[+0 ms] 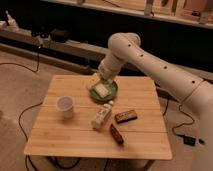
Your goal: Pick up the ceramic cup
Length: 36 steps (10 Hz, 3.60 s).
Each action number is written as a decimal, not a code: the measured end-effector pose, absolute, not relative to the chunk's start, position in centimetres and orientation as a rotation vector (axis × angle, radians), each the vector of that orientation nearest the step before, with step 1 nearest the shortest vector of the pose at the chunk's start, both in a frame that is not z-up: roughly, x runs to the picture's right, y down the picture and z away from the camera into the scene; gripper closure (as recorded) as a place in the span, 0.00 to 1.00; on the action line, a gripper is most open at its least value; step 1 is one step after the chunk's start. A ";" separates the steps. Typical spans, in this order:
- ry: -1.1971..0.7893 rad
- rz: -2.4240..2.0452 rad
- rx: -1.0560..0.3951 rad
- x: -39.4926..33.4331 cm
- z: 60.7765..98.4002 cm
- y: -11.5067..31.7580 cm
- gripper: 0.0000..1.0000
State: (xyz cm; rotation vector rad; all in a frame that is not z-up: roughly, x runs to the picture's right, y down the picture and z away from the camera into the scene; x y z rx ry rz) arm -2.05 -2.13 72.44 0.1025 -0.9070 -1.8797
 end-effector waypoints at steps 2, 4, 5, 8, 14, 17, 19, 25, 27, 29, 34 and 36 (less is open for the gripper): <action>-0.970 -1.888 0.109 -4.7 74.0 -1.8 0.20; -0.995 -1.891 0.071 -7.2 75.6 -1.8 0.20; -0.997 -1.896 0.051 -8.8 76.5 -2.0 0.20; -1.004 -1.924 -0.024 -13.6 79.0 -2.0 0.20; -1.017 -1.945 -0.302 -17.2 82.4 3.2 0.20; -1.015 -1.941 -0.305 -16.9 82.5 3.2 0.20; -1.014 -1.945 -0.312 -17.1 82.5 3.3 0.20; -0.961 -2.004 -0.468 -14.3 82.4 6.2 0.20; -0.953 -2.006 -0.455 -14.4 83.0 6.6 0.20; -0.959 -2.015 -0.435 -15.0 83.5 6.7 0.20; -0.984 -2.043 -0.410 -16.7 85.5 7.4 0.24; -0.986 -2.054 -0.386 -17.3 86.5 7.8 0.42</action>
